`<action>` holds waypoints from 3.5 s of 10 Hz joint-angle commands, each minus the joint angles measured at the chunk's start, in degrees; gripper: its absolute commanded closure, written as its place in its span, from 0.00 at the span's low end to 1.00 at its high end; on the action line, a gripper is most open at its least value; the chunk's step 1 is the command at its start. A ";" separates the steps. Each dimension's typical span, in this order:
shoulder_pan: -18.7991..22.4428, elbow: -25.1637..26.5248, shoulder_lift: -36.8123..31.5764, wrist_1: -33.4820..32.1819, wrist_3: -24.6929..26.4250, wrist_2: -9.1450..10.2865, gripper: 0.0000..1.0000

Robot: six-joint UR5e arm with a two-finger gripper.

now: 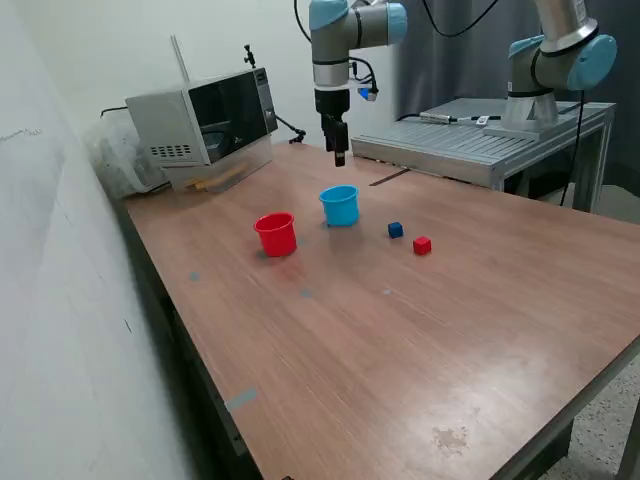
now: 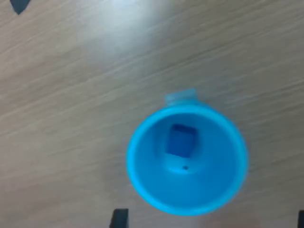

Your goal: Place red objects in the red bin, and blue objects in the blue bin.

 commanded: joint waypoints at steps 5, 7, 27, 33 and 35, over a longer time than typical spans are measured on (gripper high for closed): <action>14.45 6.22 -4.07 -1.13 3.40 0.58 0.00; 15.85 6.83 0.94 -5.24 3.50 1.63 0.00; 22.80 1.04 11.94 -8.78 5.70 1.72 0.00; 21.92 0.16 13.96 -8.78 5.00 1.72 0.00; 21.48 -0.02 14.14 -8.78 4.91 1.72 0.00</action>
